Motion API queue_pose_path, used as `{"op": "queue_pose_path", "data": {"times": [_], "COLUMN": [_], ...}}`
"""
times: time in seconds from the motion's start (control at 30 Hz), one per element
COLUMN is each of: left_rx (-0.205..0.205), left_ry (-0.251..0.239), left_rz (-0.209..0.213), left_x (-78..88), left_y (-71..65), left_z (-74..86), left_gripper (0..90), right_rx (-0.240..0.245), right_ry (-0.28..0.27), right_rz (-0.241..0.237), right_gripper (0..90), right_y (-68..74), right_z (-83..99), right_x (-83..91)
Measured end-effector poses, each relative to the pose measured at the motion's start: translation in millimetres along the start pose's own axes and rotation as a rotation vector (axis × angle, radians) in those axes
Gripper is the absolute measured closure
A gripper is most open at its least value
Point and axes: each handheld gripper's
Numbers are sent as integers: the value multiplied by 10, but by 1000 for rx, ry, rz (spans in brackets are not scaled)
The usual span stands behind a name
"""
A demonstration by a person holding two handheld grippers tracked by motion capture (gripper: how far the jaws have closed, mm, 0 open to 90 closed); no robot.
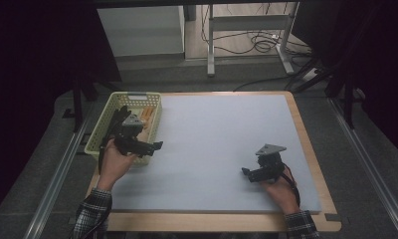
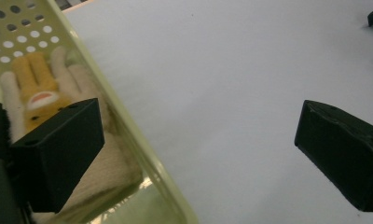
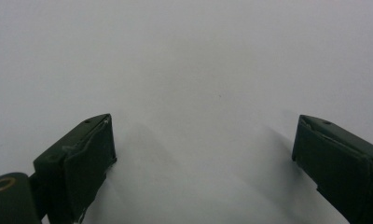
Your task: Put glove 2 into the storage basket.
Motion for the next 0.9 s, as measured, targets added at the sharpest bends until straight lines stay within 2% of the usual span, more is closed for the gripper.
{"op": "queue_pose_path", "data": {"times": [0.9], "left_rx": [-68], "left_ry": [-34], "left_rz": [104], "left_x": [-231], "left_y": [-545], "left_z": [83], "left_gripper": [17], "right_rx": [-3], "right_ry": [-1], "right_rz": [0], "right_gripper": [58], "right_y": [2], "right_z": [-1], "right_x": [0]}}
Point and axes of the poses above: each handheld gripper's, and its own axes: x roughly backward along the jaws, z roughly out of its underside, y roughly to its left, and after that the axes turned 13 degrees about -z, right-handed
